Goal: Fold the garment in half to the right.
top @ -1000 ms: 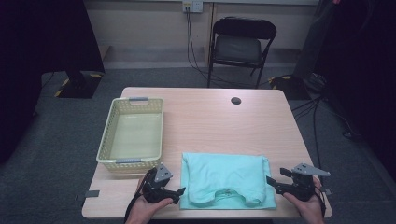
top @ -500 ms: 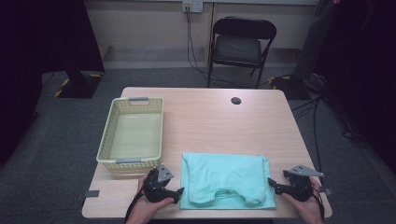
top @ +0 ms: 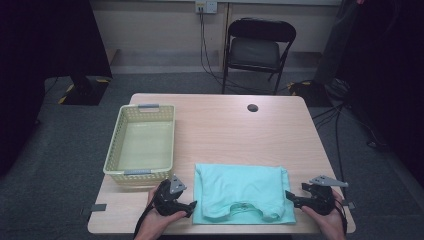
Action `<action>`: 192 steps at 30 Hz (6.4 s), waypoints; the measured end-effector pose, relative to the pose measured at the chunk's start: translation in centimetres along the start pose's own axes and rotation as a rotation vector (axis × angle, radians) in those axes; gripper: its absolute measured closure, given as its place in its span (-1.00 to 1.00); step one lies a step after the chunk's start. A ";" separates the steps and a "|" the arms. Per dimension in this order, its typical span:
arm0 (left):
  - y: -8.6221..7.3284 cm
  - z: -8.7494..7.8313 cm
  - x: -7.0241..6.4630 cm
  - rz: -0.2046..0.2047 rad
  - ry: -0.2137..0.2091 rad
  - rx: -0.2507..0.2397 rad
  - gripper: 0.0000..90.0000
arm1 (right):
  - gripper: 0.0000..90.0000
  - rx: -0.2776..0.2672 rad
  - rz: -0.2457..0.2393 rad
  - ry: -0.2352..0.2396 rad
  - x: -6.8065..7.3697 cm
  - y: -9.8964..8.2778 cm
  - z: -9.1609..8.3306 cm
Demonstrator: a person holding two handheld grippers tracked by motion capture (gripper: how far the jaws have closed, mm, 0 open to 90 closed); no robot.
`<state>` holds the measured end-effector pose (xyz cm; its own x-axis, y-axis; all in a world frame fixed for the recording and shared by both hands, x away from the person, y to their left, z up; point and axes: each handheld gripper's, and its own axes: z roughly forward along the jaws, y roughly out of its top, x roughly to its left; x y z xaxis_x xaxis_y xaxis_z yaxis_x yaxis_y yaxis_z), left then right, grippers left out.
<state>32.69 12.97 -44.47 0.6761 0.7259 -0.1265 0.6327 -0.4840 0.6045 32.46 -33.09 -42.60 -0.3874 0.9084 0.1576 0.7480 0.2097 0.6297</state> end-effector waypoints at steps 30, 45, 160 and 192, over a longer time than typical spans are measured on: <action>5.9 1.2 -1.3 0.031 -0.038 -0.085 -0.61 | -0.57 -0.039 -0.163 0.168 8.1 4.6 0.8; 5.4 3.8 -2.1 0.042 -0.082 -0.035 -0.61 | -0.42 0.027 -0.231 0.213 11.7 3.9 4.4; 2.9 3.1 -1.5 0.021 -0.023 -0.037 -0.74 | -0.39 0.120 -0.425 0.452 20.0 2.3 5.7; 3.7 3.5 -1.8 -0.001 -0.006 0.015 -0.82 | 0.58 0.039 -0.478 0.349 20.3 1.0 5.9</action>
<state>35.12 8.18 -44.75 0.6777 0.7235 -0.1318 0.6390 -0.4907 0.5923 28.52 -12.35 -43.25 -0.8353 0.5390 0.1082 0.4638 0.5851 0.6653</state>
